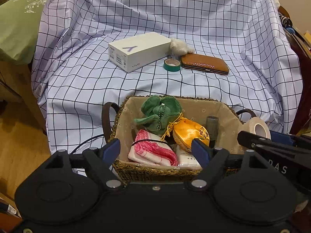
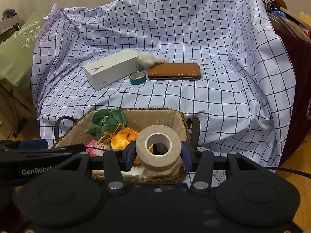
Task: Organize soft objects
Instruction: 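Lower the orange pouch and tape roll into the basket and open both grippers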
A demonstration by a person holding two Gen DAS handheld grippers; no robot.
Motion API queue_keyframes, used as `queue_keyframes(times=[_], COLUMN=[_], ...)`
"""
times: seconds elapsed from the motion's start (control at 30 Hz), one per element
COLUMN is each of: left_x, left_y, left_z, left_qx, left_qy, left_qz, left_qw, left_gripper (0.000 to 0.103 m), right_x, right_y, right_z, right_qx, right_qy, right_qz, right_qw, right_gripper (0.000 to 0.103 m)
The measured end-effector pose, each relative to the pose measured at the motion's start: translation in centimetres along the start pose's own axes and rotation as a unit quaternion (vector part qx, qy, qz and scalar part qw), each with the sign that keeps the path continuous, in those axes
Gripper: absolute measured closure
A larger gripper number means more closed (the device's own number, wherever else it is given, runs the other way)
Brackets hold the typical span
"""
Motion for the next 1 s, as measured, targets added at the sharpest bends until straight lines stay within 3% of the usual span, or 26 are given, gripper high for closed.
queue_keyframes(times=[1.0], left_x=[0.15], left_y=[-0.43], left_z=[-0.04], left_qx=[0.003], left_qy=[0.001], left_qz=[-0.026], left_qw=[0.9997], left_gripper=[0.021], right_x=[0.18], right_y=[-0.4], right_z=[0.23], right_qx=[-0.006], right_qy=[-0.002], right_qz=[0.0], right_qw=[1.0], right_gripper=[0.054])
Point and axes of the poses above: each gripper's, at about its wrist camera, not at the fingertips, and x roughly the way its jaws point, y to its right, z to its underside, the point moved 3 cm from there along x, roughly the way its jaws point, and after that the axes turned 2 degrees about -y, right-handed, at the moved point
